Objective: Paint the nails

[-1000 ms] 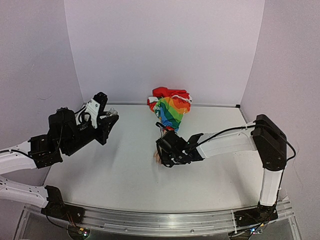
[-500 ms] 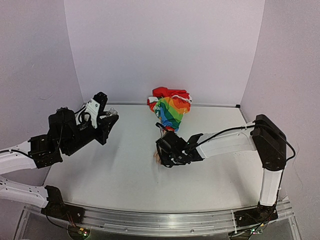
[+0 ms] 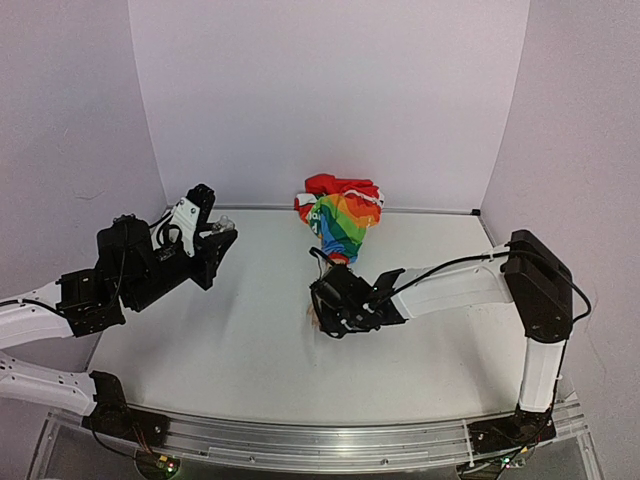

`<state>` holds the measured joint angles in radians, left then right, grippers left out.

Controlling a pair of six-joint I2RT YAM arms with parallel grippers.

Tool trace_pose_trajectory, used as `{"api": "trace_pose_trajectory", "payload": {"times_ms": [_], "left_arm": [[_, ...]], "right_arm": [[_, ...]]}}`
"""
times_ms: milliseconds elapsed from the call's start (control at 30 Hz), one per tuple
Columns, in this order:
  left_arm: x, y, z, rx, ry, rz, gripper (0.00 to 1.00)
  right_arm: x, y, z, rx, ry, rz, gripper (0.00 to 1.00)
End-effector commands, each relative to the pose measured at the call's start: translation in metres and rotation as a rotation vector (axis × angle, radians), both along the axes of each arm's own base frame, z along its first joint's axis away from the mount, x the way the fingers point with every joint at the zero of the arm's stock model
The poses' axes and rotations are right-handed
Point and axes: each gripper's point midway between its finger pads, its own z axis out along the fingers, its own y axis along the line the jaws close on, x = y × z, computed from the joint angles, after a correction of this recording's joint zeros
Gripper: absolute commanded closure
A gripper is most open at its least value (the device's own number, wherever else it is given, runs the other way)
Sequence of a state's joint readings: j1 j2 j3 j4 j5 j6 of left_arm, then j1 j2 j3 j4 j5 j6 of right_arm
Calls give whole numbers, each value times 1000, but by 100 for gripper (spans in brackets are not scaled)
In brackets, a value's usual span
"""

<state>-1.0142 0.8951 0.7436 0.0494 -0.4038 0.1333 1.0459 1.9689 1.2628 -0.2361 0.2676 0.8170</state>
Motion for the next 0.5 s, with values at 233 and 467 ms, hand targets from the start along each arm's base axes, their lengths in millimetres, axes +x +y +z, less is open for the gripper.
{"api": "trace_pose_trajectory", "payload": {"times_ms": [233, 467], "left_arm": [[-2, 5, 21, -54, -29, 2, 100], [-2, 4, 21, -52, -29, 1, 100]], "right_arm": [[-9, -1, 15, 10, -10, -5, 100], [5, -2, 39, 25, -67, -17, 100]]}}
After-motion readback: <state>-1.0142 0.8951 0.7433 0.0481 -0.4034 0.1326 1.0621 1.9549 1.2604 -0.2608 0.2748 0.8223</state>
